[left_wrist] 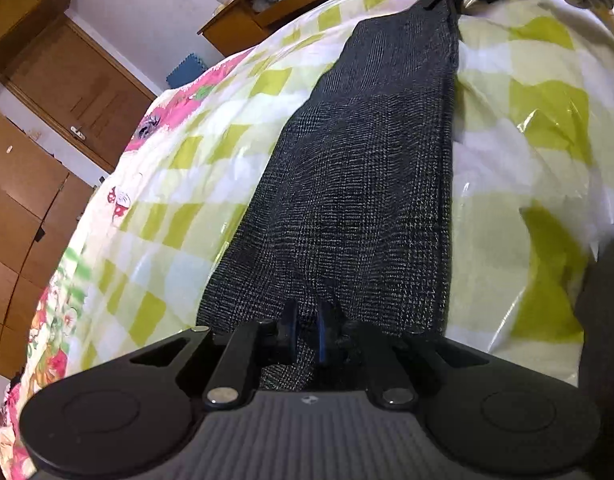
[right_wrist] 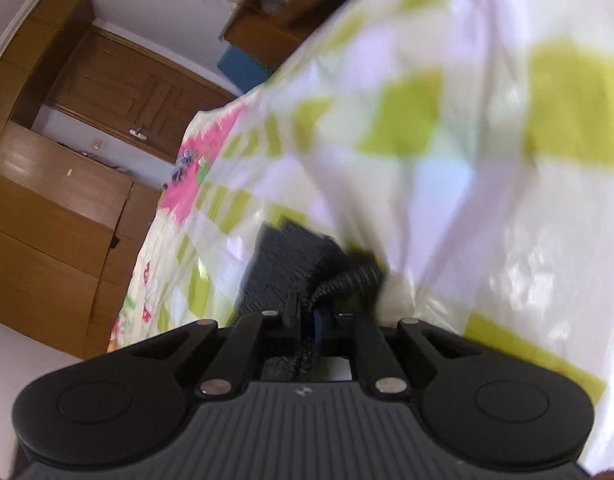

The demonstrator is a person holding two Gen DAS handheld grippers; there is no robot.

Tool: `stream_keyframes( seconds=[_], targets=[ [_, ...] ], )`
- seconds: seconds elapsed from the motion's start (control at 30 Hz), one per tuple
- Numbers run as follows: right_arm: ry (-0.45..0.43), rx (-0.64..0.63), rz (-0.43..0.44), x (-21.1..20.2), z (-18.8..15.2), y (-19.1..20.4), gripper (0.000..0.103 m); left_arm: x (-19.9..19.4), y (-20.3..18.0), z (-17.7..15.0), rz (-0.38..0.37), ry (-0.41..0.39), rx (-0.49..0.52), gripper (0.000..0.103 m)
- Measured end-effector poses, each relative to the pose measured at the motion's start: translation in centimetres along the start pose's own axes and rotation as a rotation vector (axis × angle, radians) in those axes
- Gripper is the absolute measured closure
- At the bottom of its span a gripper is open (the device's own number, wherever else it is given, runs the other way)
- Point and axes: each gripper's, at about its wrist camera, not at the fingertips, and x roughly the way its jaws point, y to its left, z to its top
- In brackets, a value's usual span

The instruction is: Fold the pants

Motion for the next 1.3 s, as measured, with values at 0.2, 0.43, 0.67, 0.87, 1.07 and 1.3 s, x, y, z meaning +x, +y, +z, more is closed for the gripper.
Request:
stream_keyframes(
  seconds=[0.2, 0.43, 0.67, 0.87, 1.07, 1.3],
  targets=[
    [-0.001, 0.020, 0.140, 0.9, -0.1, 0.8, 0.040, -0.9, 1.3, 0.1, -0.026, 0.002, -0.075, 0.076],
    [0.057, 0.032, 0.066, 3.5, -0.5, 2.1, 0.093, -1.1, 0.2, 1.2, -0.041, -0.022, -0.161, 0.067],
    [-0.006, 0.090, 0.026, 1.1, 0.1, 0.8, 0.095, -1.4, -1.0, 1.1, -0.061, -0.021, -0.264, 0.082],
    [0.003, 0.050, -0.028, 1.8, -0.5, 1.7, 0.090, -4.1, 1.1, -0.7, -0.046, -0.070, -0.372, 0.070],
    [0.069, -0.073, -0.033, 3.8, -3.2, 4.0, 0.052, -3.9, 2.3, -3.1, -0.021, -0.007, -0.436, 0.069],
    [0.045, -0.071, 0.047, 2.4, -3.3, 7.0, 0.095, -4.0, 0.9, -4.4, -0.026, -0.003, -0.461, 0.070]
  ],
)
